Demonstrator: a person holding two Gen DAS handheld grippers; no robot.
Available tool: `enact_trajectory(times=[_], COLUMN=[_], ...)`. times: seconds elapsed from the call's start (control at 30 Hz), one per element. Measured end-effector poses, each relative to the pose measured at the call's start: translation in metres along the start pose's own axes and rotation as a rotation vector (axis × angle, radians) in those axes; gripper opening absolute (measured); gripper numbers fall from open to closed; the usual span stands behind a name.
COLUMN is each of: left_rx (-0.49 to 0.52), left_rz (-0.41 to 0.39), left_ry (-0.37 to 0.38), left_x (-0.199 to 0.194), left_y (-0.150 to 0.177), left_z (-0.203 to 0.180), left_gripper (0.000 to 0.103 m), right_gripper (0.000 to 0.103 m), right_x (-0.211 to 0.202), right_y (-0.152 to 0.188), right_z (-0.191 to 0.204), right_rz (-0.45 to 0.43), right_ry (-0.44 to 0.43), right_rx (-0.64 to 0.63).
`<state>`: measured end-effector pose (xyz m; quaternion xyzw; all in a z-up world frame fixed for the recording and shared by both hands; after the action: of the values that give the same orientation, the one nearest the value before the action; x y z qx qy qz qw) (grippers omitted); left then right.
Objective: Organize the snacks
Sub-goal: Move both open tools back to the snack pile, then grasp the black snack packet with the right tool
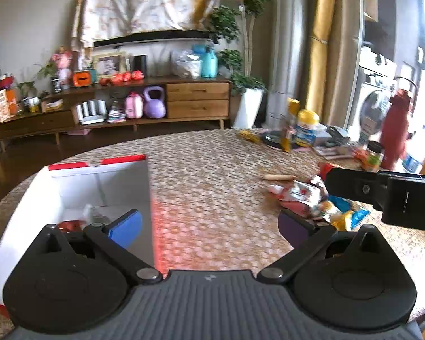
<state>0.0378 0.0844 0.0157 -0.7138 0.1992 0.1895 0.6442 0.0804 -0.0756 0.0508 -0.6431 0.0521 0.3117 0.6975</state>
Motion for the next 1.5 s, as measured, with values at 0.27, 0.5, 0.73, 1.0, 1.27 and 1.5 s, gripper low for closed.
enact_trajectory(times=[0.27,0.5,0.73,1.0,1.27,1.5], left_rx=[0.050,0.069,0.090,0.093,0.113,0.114], left_rz=[0.023,0.043,0.071,0.115,0.155,0.167], left_ry=[0.057,0.105,0.127,0.122,0.134,0.141], left_x=[0.019,0.036,0.054,0.074,0.090,0.097], left_y=[0.007,0.017,0.027,0.039,0.049,0.053], left_z=[-0.041,-0.064,-0.078,-0.079,-0.082,-0.080], left_gripper=[0.103,0.103,0.103,0.103,0.103,0.103], right_gripper=[0.092,0.096,0.098,0.099,0.098,0.085], right_x=[-0.017,-0.025,-0.026,-0.015,0.008,0.031], right_y=[0.018,0.036,0.058,0.085,0.105,0.111], right_z=[-0.049,-0.090,-0.117,-0.133,-0.145,-0.142], right_rz=[0.002,0.023,0.056,0.099,0.169,0.206], right_ry=[0.088,0.153,0.208,0.246,0.267,0.270], right_rx=[0.057,0.093,0.108,0.098,0.131,0.129])
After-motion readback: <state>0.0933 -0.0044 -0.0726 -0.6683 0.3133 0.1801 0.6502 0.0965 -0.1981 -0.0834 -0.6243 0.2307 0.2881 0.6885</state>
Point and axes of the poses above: each gripper's, at about its wrist camera, not at the fingertips, and x roughly the way its jaws point, z to its left, y to its underside, the point moved 1 cm from there along x, roughly the way its jaws point, and after that the axes turned 9 degrees about y, right-handed, at the moved point
